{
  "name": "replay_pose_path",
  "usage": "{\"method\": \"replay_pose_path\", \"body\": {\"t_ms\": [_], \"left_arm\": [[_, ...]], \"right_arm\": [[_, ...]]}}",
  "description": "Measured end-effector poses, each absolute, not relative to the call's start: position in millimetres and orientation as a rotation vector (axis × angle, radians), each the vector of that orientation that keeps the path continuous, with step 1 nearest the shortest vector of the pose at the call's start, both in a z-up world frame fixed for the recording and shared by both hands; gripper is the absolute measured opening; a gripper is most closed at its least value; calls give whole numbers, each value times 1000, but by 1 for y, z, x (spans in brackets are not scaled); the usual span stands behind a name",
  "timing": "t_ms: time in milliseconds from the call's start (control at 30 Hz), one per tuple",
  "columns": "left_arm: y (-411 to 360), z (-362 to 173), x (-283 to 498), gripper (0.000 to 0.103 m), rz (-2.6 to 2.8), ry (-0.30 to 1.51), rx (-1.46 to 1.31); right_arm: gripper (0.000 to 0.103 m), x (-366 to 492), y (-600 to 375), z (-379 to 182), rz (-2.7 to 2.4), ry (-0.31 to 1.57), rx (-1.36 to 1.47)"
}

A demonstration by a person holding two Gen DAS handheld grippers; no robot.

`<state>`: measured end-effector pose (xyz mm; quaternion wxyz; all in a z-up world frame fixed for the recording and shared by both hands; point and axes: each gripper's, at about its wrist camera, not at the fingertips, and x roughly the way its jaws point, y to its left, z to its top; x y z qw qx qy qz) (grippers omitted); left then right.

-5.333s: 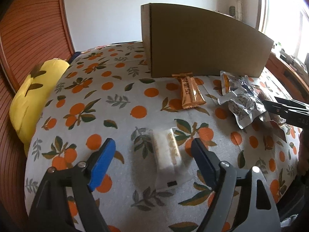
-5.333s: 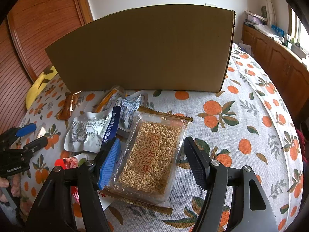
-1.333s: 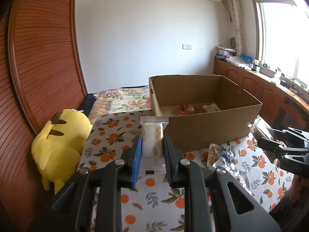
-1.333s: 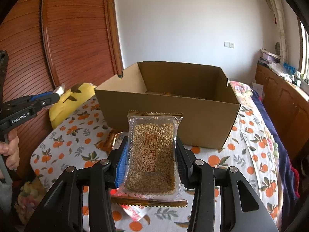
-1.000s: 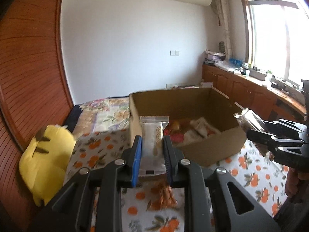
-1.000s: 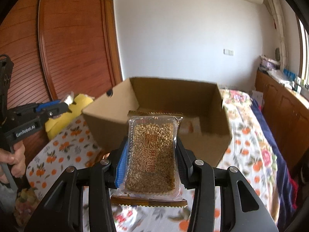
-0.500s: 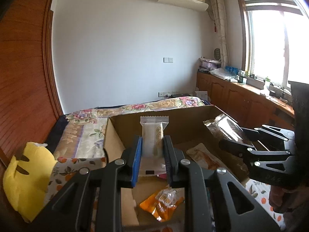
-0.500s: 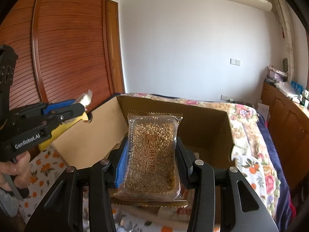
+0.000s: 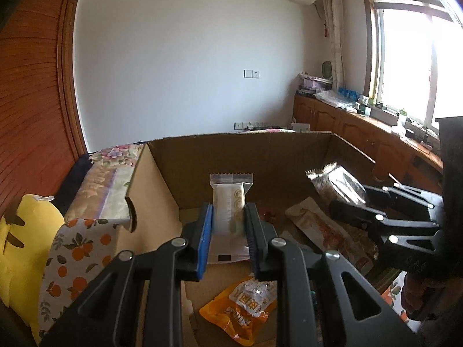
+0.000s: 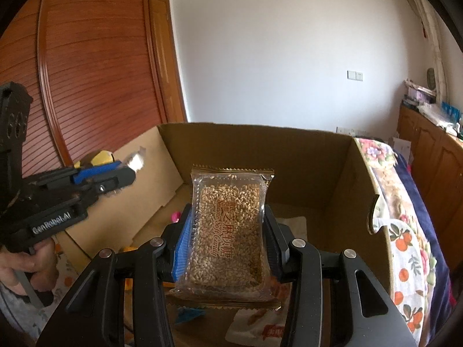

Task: Organize snacks
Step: 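Open both grippers to drop the white bar and sesame bar into the box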

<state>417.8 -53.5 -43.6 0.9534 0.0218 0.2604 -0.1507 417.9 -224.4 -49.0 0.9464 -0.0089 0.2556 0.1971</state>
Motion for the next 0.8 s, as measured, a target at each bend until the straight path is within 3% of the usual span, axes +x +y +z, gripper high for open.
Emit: {"method": "replay_pose_path", "body": {"t_ms": [533,800], "left_arm": [[-58,-53,413,38,-311,520,46],[-61,-53,411,41,-305,508,54]], "right_arm": [[52,406,-221,-52,374,447,-68],[59,405,-221,-52,365,437,-77]]}}
